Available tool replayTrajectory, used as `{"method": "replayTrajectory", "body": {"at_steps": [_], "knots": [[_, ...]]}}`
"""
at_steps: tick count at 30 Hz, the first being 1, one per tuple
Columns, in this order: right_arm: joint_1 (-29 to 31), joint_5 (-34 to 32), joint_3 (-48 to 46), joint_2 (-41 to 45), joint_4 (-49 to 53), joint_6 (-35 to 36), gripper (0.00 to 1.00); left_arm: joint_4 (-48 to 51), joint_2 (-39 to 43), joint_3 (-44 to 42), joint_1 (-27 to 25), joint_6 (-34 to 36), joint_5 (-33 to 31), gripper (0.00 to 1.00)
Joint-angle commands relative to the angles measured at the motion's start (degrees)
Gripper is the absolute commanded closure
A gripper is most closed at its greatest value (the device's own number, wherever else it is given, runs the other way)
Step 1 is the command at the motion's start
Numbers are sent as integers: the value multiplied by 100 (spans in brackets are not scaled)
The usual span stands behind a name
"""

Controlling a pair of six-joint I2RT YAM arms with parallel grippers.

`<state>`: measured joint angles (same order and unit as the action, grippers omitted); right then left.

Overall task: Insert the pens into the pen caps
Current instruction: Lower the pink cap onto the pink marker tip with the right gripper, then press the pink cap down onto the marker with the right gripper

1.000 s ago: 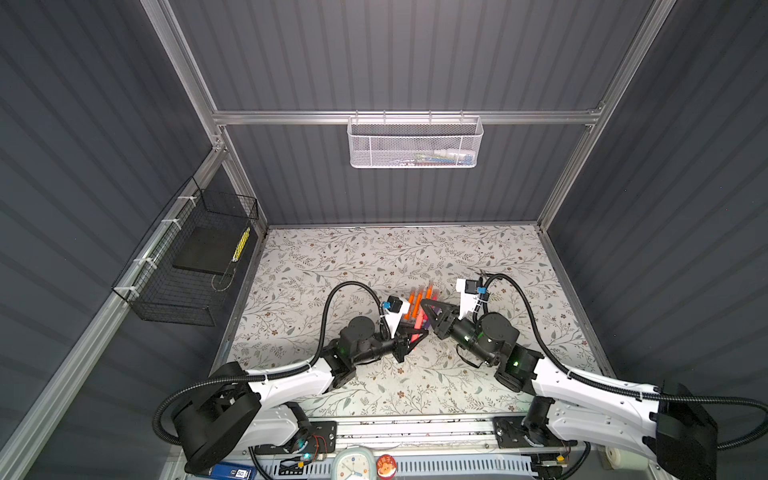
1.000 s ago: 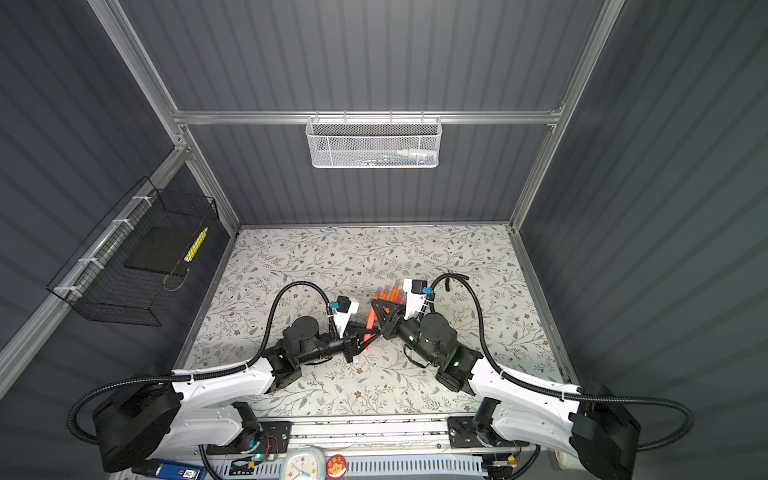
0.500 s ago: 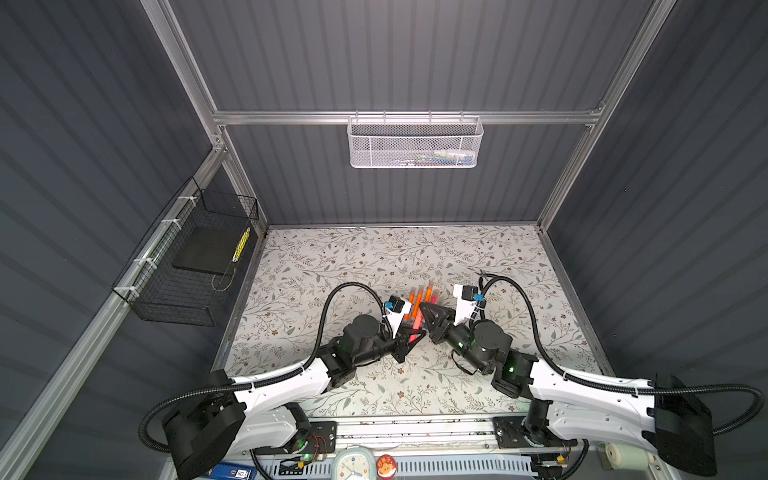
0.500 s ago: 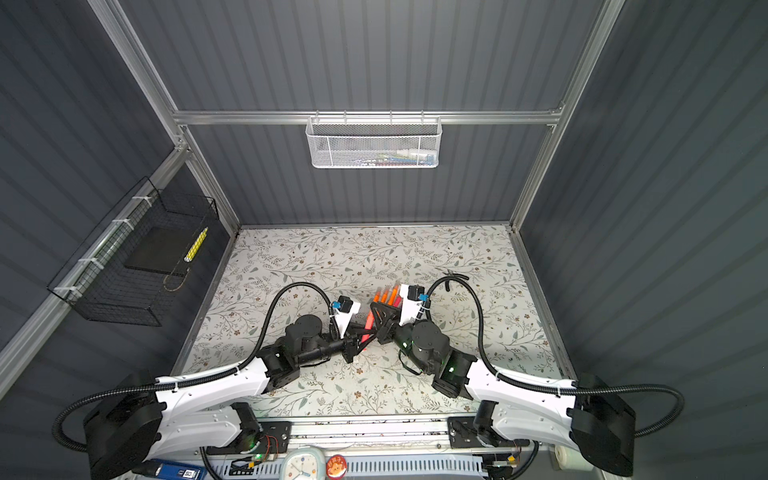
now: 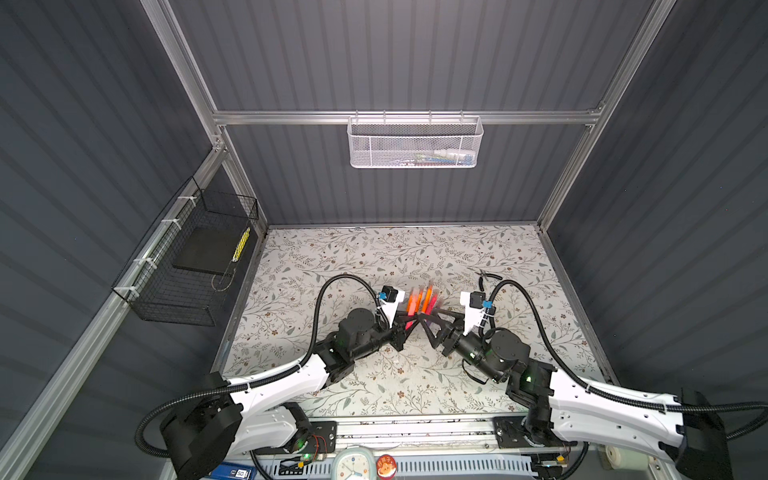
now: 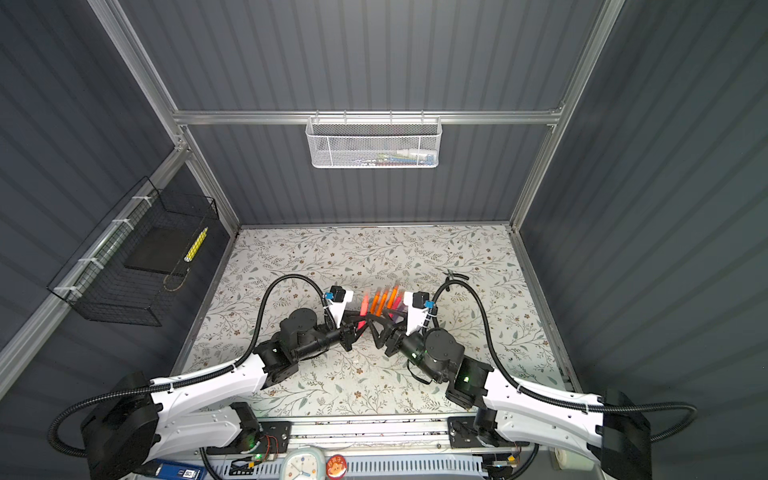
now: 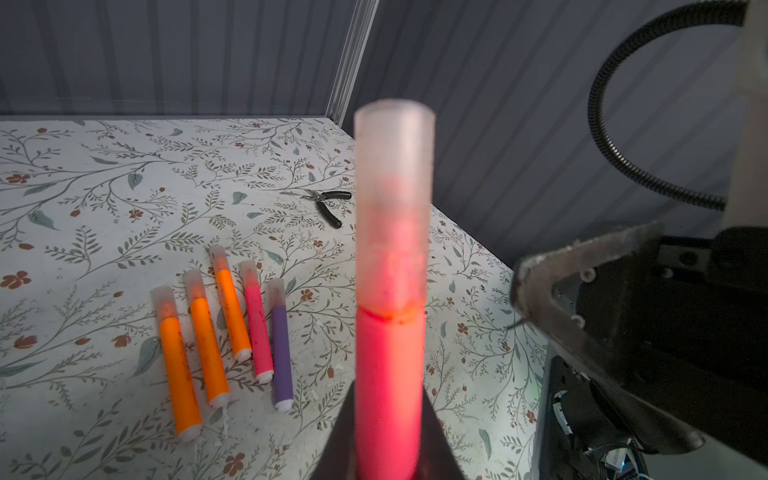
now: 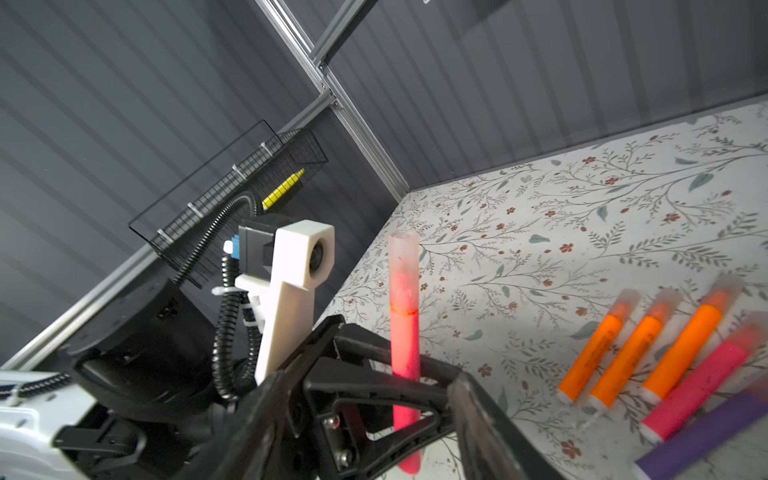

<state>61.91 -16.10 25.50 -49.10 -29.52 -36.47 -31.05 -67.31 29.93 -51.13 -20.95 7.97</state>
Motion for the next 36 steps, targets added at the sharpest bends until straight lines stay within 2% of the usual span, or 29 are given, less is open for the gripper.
{"method": "replayTrajectory", "body": {"at_steps": [1, 5, 14, 24, 33, 36], "knots": [[-60, -118, -17, 206, 178, 187, 33, -255, 152, -117, -11, 412, 361, 100], [-304, 137, 269, 93, 409, 88, 37, -319, 213, -230, -11, 687, 728, 100], [-434, 523, 933, -491, 586, 210, 42, -381, 288, -399, -10, 951, 904, 100], [-452, 484, 1308, -1012, 772, 254, 51, -464, 157, -399, -11, 974, 1004, 100], [-478, 616, 1392, -1140, 808, 289, 68, -473, 165, -427, -5, 996, 1007, 100], [-478, 696, 1387, -1128, 799, 295, 69, -450, 165, -421, -6, 1002, 1005, 100]]}}
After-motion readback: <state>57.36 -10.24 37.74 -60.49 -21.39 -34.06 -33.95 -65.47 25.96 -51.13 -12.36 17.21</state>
